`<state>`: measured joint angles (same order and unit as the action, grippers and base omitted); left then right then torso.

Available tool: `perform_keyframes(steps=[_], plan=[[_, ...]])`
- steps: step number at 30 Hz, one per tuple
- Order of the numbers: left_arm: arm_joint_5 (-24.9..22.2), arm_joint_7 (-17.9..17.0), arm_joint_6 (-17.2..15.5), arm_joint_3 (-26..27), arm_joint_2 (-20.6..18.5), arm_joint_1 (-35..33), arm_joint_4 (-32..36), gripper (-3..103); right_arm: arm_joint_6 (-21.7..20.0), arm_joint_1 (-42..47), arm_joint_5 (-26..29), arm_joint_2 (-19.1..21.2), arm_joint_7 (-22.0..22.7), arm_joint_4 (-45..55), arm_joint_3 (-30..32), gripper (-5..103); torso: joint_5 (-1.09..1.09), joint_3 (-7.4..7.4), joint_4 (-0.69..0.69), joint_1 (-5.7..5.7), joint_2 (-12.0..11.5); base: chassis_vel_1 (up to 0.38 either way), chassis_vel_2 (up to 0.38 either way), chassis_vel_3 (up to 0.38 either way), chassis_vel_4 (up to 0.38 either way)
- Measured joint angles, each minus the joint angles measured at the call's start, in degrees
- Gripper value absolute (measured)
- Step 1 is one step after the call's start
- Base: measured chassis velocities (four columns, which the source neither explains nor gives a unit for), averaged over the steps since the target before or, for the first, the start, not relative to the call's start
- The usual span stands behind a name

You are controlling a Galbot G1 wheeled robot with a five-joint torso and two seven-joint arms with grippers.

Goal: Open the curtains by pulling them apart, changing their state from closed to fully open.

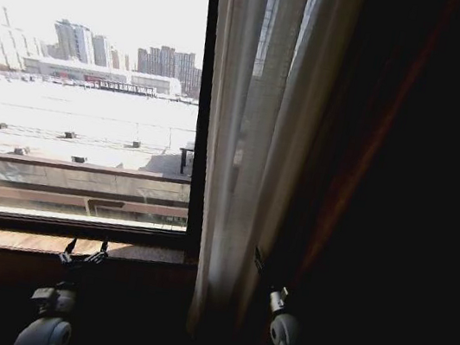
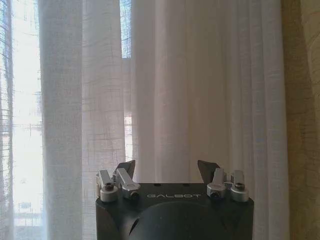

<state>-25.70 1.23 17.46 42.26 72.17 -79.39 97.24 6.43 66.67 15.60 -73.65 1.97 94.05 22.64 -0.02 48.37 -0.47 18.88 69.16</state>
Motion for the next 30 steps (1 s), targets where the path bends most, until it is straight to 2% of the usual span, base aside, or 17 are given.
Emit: perform_keyframes(steps=[3,4,5,9,15,30], plan=[[0.0,0.0,0.0,0.0,0.0,0.0,0.0,100,0.2,0.3,-0.1,0.0,0.0,0.2,0.0,76,0.00,0.00,0.00,0.00,0.0,0.000,0.000,0.000,0.000],[0.0,0.0,0.0,0.0,0.0,0.0,0.0,100,0.2,0.5,-0.2,-0.1,0.0,0.4,-0.1,86,0.00,0.00,0.00,0.00,0.0,0.000,0.000,0.000,0.000],[0.0,0.0,0.0,0.0,0.0,0.0,0.0,100,0.2,0.7,-0.3,-0.1,0.0,0.6,-0.1,86,0.00,0.00,0.00,0.00,0.0,0.000,0.000,0.000,0.000],[0.0,0.0,0.0,0.0,0.0,0.0,0.0,100,0.3,1.1,-0.3,-0.1,0.1,1.1,-0.1,99,0.00,0.00,0.00,0.00,0.0,0.034,0.038,-0.035,-0.039],[0.0,0.0,0.0,0.0,0.0,0.0,0.0,100,0.6,2.0,-0.4,-0.1,0.1,1.8,0.0,100,0.01,0.00,0.00,0.00,0.0,0.161,0.154,-0.136,-0.172],[0.0,0.0,0.0,0.0,0.0,0.0,0.0,100,3.4,1.9,-0.5,-0.6,-0.9,1.0,-0.1,100,0.00,0.00,0.02,0.00,0.0,0.299,0.295,-0.304,-0.286]])
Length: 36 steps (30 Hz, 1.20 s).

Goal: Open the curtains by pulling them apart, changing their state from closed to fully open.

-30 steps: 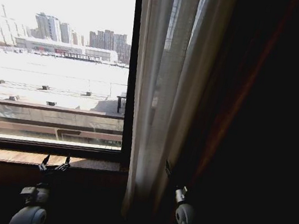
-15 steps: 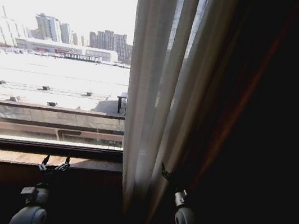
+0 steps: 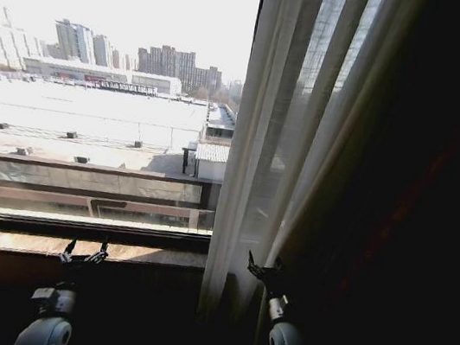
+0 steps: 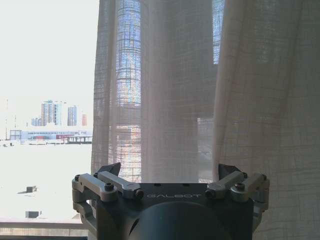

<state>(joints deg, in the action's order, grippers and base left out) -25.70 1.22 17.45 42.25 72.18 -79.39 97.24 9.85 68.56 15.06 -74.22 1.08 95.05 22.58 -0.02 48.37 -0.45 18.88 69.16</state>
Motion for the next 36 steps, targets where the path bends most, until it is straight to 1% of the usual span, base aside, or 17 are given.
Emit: perform_keyframes(steps=[4,5,7,11,14,16,20,22,26,29,35,36], plan=[[0.0,0.0,0.0,0.0,0.0,0.0,0.0,100,0.5,-0.3,0.2,-0.1,-0.3,-0.4,-0.3,100,0.01,0.00,0.00,-0.01,0.0,0.255,0.256,-0.271,-0.268],[0.0,0.0,0.0,0.0,0.0,0.0,0.0,100,0.5,-0.4,0.2,-0.1,-0.3,-0.5,-0.4,100,-0.03,0.00,0.01,-0.01,0.0,0.208,0.105,-0.153,-0.160],[0.0,0.0,0.0,0.0,0.0,0.0,0.0,100,0.6,-0.6,0.2,-0.1,-0.3,-0.6,-0.4,100,-0.04,0.00,0.01,0.00,0.0,0.168,0.105,-0.104,-0.123],[0.0,0.0,0.0,0.0,0.0,0.0,0.0,100,0.8,-1.0,0.2,-0.1,-0.3,-1.1,-0.5,100,-0.01,-0.01,0.01,-0.01,0.0,0.025,0.007,-0.029,-0.064],[0.0,0.0,0.0,0.0,0.0,0.0,0.0,100,1.5,-1.5,-0.8,0.2,-0.3,-1.8,-0.4,100,0.06,0.00,-0.03,0.00,0.0,-0.040,-0.030,0.036,0.024],[0.0,0.0,0.0,0.0,0.0,0.0,0.0,100,1.6,-1.6,-1.3,0.4,-0.5,-1.9,-0.5,100,0.02,0.01,-0.03,0.00,0.0,-0.064,-0.059,0.078,0.053],[0.0,0.0,0.0,0.0,0.0,0.0,0.0,100,1.6,-2.6,-2.6,0.6,-0.5,-2.5,-1.5,100,0.02,0.00,-0.02,0.00,0.0,-0.028,-0.017,0.028,0.019],[0.0,0.0,0.0,0.0,0.0,0.0,0.0,100,1.6,-3.2,-2.8,0.6,-0.4,-2.9,-2.0,100,-0.01,0.00,-0.02,0.00,0.0,0.000,0.000,0.000,0.000],[0.0,0.0,0.0,0.0,0.0,0.0,0.0,100,0.7,-6.9,-2.8,0.5,1.0,-5.7,-3.7,100,-0.01,0.00,0.00,0.00,0.0,0.000,0.000,0.000,0.000],[0.0,0.0,0.0,0.0,0.0,0.0,0.0,100,0.0,-10.0,-1.2,0.2,1.6,-8.5,-5.5,100,0.00,0.00,-0.02,0.00,0.0,0.000,0.000,0.000,0.000],[0.0,0.0,0.0,0.0,0.0,0.0,0.0,100,0.0,-16.8,-0.7,-2.2,3.3,-15.6,-8.7,100,0.01,0.01,-0.01,0.01,0.0,0.000,0.000,0.000,0.000],[0.0,0.0,0.0,0.0,0.0,0.0,0.0,100,0.0,-18.0,-0.9,-2.6,3.5,-16.7,-9.1,103,0.00,0.01,0.00,0.01,0.0,0.000,0.000,0.000,0.000]])
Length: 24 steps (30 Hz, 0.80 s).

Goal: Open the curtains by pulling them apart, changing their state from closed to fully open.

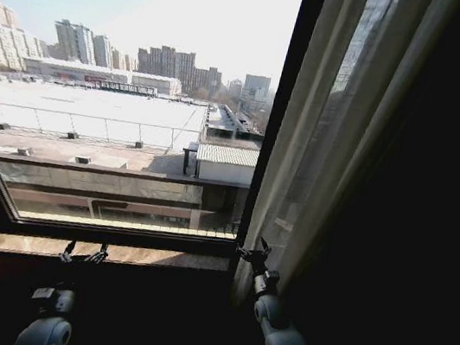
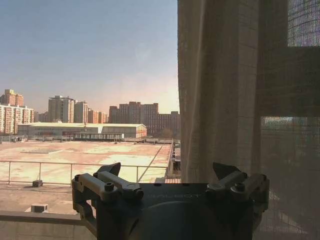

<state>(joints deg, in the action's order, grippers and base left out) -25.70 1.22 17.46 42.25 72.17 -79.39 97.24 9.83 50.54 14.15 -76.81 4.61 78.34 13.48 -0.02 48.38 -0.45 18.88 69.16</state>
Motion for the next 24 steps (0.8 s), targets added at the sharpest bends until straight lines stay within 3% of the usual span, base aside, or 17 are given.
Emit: perform_keyframes(steps=[3,9,12,15,18,23,24], plan=[[0.0,0.0,0.0,0.0,0.0,0.0,0.0,100,0.0,-1.4,-0.3,-0.5,0.3,-1.4,-0.4,100,-0.01,-0.01,0.00,0.00,0.0,0.000,0.000,0.000,0.000],[0.0,0.0,0.0,0.0,0.0,0.0,0.0,100,0.0,-2.4,-1.0,-0.5,1.9,-2.7,-0.8,75,0.01,0.00,-0.01,0.00,0.0,0.000,0.000,0.000,0.000],[0.0,0.0,0.0,0.0,0.0,0.0,0.0,100,0.0,-2.3,-1.4,-0.2,2.0,-2.8,-0.7,69,0.01,0.00,-0.01,0.00,0.0,0.000,0.000,0.000,0.000],[0.0,0.0,0.0,0.0,0.0,0.0,0.0,100,0.1,-2.1,-1.7,0.1,2.1,-3.0,-0.4,52,0.00,-0.01,-0.01,-0.01,0.0,0.000,0.000,0.000,0.000],[0.0,0.0,0.0,0.0,0.0,0.0,0.0,100,0.1,-2.0,-1.9,0.2,2.2,-3.0,-0.3,47,0.00,-0.01,-0.01,-0.01,0.0,0.000,0.000,0.000,0.000],[0.0,0.0,0.0,0.0,0.0,0.0,0.0,100,0.2,-1.9,-2.3,0.1,2.2,-3.2,-0.1,25,0.00,0.00,-0.01,0.00,0.0,0.000,0.000,0.000,0.000],[0.0,0.0,0.0,0.0,0.0,0.0,0.0,100,0.3,-1.9,-2.4,0.0,2.2,-3.4,-0.1,25,0.00,-0.01,-0.01,-0.01,0.0,0.000,0.000,0.000,0.000]])
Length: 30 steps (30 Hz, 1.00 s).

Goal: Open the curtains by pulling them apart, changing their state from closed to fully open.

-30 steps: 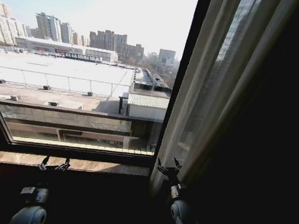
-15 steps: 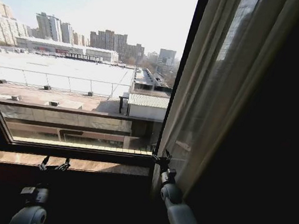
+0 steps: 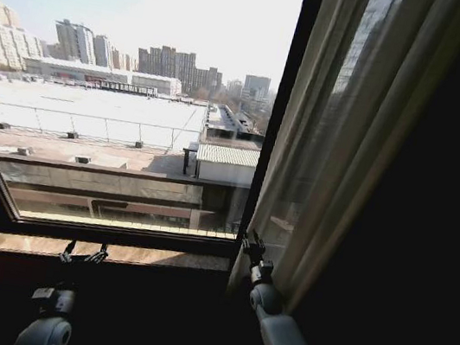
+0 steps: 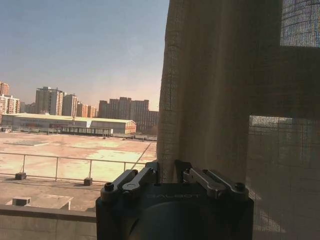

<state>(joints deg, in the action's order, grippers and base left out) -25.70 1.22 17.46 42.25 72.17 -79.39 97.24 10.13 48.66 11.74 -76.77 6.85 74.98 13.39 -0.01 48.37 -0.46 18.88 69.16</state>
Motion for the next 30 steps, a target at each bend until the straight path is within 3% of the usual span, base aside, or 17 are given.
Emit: perform_keyframes(steps=[5,9,12,14,17,20,23,25,29,30], plan=[[0.0,0.0,0.0,0.0,0.0,0.0,0.0,100,0.2,0.1,-0.6,-0.2,0.1,-0.1,0.0,3,0.00,0.00,0.00,0.00,0.0,0.000,0.000,0.000,0.000],[0.0,0.0,0.0,0.0,0.0,0.0,0.0,100,0.2,0.2,-0.9,-0.2,0.3,-0.1,-0.2,1,0.00,0.00,0.00,0.00,0.0,0.000,0.000,0.000,0.000],[0.0,0.0,0.0,0.0,0.0,0.0,0.0,100,0.1,-0.1,-1.1,-0.2,0.4,-0.5,-0.3,17,0.00,0.00,0.00,0.00,0.0,0.000,0.000,0.000,0.000],[0.0,0.0,0.0,0.0,0.0,0.0,0.0,100,0.0,-0.3,-1.1,-0.3,0.5,-0.7,-0.4,17,0.00,0.00,0.00,0.00,0.0,0.000,0.000,0.000,0.000],[0.0,0.0,0.0,0.0,0.0,0.0,0.0,100,0.0,-1.8,-1.2,-0.6,0.7,-2.2,-0.4,34,0.00,0.00,0.00,0.00,0.0,0.000,0.000,0.000,0.000],[0.0,0.0,0.0,0.0,0.0,0.0,0.0,100,0.0,-2.7,-1.4,-0.8,0.9,-3.3,-0.4,39,0.00,0.00,0.00,0.00,0.0,0.000,0.000,0.000,0.000],[0.0,0.0,0.0,0.0,0.0,0.0,0.0,100,0.0,-4.2,-1.7,-1.1,1.2,-5.2,-0.3,56,0.00,0.00,0.00,0.00,0.0,0.000,0.000,0.000,0.000],[0.0,0.0,0.0,0.0,0.0,0.0,0.0,100,0.0,-4.7,-1.8,-1.3,1.4,-5.7,-0.3,56,0.00,0.00,0.00,0.00,0.0,0.000,0.000,0.000,0.000],[0.0,0.0,0.0,0.0,0.0,0.0,0.0,100,0.1,-6.0,-2.5,-1.6,1.4,-7.2,-0.3,80,0.00,0.00,0.00,0.00,0.0,0.000,0.000,0.000,0.000],[0.0,0.0,0.0,0.0,0.0,0.0,0.0,100,0.1,-6.0,-2.5,-1.6,1.4,-7.2,-0.3,80,0.00,0.00,0.00,0.00,0.0,0.000,0.000,0.000,0.000]])
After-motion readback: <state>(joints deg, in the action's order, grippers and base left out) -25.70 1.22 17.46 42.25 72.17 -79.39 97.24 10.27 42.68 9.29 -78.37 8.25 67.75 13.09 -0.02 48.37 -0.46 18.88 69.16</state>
